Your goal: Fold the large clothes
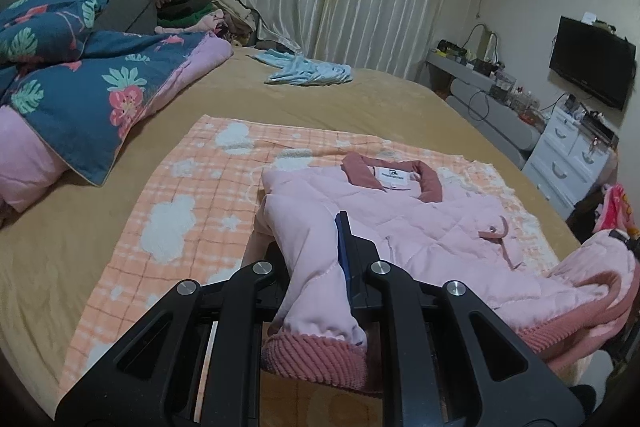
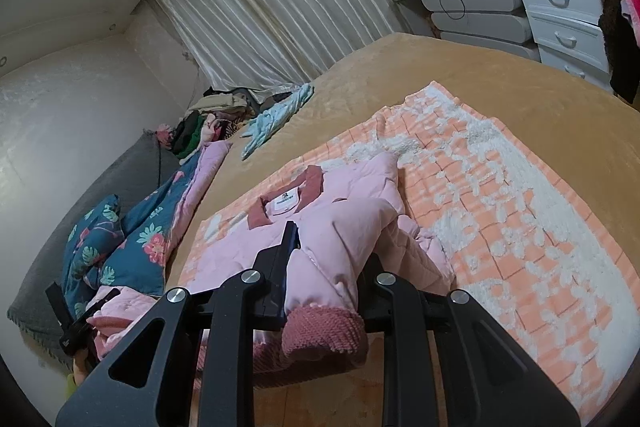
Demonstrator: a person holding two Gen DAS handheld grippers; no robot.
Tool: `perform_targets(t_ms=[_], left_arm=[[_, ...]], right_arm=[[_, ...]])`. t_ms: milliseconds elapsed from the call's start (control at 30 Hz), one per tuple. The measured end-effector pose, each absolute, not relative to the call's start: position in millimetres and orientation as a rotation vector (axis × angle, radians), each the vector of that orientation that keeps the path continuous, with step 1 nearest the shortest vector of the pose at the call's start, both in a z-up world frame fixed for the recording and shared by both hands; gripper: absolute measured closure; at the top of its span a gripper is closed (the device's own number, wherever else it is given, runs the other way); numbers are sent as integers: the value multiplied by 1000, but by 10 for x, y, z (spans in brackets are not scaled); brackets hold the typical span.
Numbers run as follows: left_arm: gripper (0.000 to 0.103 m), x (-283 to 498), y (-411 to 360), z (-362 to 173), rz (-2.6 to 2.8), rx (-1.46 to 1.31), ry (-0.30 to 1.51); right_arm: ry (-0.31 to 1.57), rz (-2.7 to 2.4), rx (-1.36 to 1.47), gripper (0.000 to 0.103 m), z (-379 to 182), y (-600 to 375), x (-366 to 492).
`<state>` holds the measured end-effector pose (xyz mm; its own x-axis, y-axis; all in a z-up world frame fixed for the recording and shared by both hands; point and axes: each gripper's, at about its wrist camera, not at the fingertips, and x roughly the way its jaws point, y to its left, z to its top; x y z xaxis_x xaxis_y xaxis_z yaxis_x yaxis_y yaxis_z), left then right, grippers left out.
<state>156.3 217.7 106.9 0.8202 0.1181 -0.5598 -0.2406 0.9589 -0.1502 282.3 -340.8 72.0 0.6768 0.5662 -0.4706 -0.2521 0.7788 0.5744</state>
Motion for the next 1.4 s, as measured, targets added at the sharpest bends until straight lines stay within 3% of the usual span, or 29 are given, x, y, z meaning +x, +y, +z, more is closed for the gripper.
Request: perform_targets(t_ms=[433, 567, 700, 933, 1133, 1400], left_arm=[[94, 1813, 2225, 1052, 225, -189, 612], [94, 1858, 2231, 1049, 219, -186, 612], [94, 1933, 2277, 1003, 221, -191, 618], [94, 2058, 2356, 971, 221, -227, 638], [93, 2184, 2385, 932, 219, -235, 654], [93, 2335, 2432, 835, 224, -250, 682]], right_arm=[[753, 480, 524, 82, 732, -3323, 3196], [781, 503, 556, 76, 733, -3300, 3301], [790, 551, 610, 45, 782, -3257, 3382], [720, 610, 639, 15, 988, -3286, 3406], [570, 704, 687, 4, 1060, -3655, 3206], [476, 619, 620, 4, 571, -4170, 2584]])
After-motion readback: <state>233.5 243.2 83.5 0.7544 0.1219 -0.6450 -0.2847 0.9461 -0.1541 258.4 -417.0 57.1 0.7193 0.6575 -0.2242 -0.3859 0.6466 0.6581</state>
